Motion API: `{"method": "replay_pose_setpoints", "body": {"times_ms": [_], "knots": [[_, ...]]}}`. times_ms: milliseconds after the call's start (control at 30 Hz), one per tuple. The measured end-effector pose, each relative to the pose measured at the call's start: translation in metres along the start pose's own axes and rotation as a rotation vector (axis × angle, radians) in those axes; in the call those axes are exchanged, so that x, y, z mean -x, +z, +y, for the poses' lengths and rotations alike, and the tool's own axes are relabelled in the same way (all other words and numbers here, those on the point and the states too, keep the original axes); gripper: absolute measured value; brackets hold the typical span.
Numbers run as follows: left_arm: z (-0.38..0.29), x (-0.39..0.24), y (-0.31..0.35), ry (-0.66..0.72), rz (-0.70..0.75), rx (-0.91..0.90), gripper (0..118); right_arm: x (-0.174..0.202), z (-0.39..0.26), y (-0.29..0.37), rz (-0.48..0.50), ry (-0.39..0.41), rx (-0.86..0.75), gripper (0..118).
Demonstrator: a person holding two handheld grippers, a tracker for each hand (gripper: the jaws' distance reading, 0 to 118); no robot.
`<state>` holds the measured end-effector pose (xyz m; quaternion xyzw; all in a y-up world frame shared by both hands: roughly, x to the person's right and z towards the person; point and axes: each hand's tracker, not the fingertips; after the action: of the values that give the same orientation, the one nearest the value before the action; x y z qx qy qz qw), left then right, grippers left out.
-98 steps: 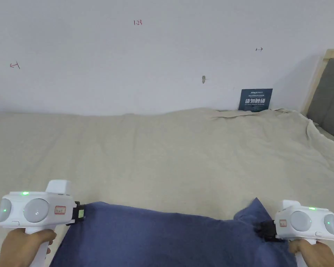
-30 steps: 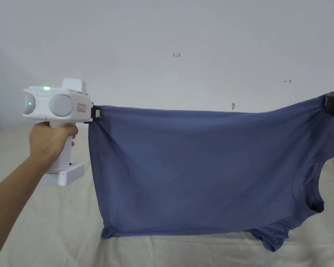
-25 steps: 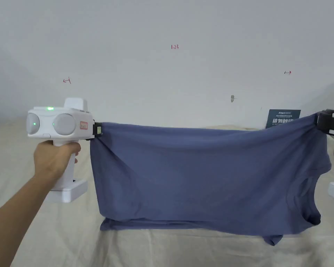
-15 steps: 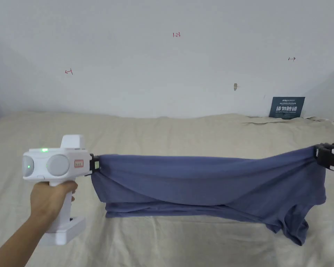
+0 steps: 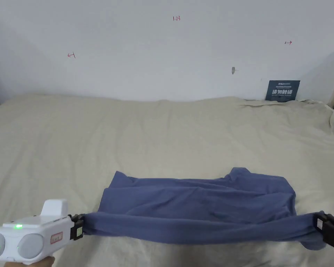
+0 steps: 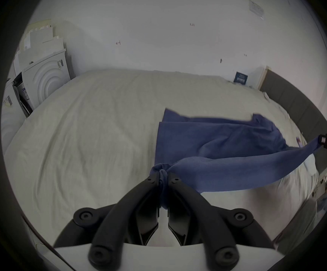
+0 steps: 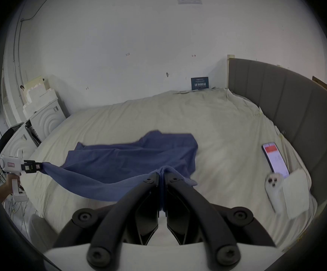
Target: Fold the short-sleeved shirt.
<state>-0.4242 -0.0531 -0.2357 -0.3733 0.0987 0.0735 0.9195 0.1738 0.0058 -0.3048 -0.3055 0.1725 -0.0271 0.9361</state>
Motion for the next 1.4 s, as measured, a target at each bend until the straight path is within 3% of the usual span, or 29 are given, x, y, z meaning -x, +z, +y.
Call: {"method": "replay_pose_setpoints", "body": {"times_ms": [133,533,1067,1167,1200,1267,1300,1367,1400], "knots": [[-0.041,0.000,0.018,-0.011,-0.002,0.044,5,-0.001,-0.040,0.030,-0.015,-0.061,0.053,3],[-0.104,0.005,0.045,-0.031,0.009,0.114,5,-0.006,-0.113,0.064,-0.046,-0.105,0.173,3],[-0.140,-0.003,0.021,-0.024,0.067,0.220,9,-0.019,-0.169,-0.006,-0.200,-0.118,0.400,4],[-0.137,-0.005,0.023,-0.002,0.077,0.237,29,-0.007,-0.172,-0.001,-0.204,-0.125,0.412,6],[-0.136,-0.005,0.024,0.006,0.083,0.241,46,-0.004,-0.169,0.002,-0.204,-0.129,0.408,11],[-0.134,-0.005,0.028,0.016,0.096,0.251,77,0.003,-0.161,0.009,-0.207,-0.128,0.408,36],[-0.133,-0.005,0.030,0.029,0.099,0.252,98,0.006,-0.157,0.012,-0.211,-0.118,0.399,64],[-0.127,-0.007,0.036,0.061,0.097,0.247,113,0.009,-0.145,0.017,-0.219,-0.092,0.367,91],[-0.122,-0.009,0.041,0.076,0.097,0.217,114,0.013,-0.138,0.022,-0.222,-0.081,0.331,93]]}}
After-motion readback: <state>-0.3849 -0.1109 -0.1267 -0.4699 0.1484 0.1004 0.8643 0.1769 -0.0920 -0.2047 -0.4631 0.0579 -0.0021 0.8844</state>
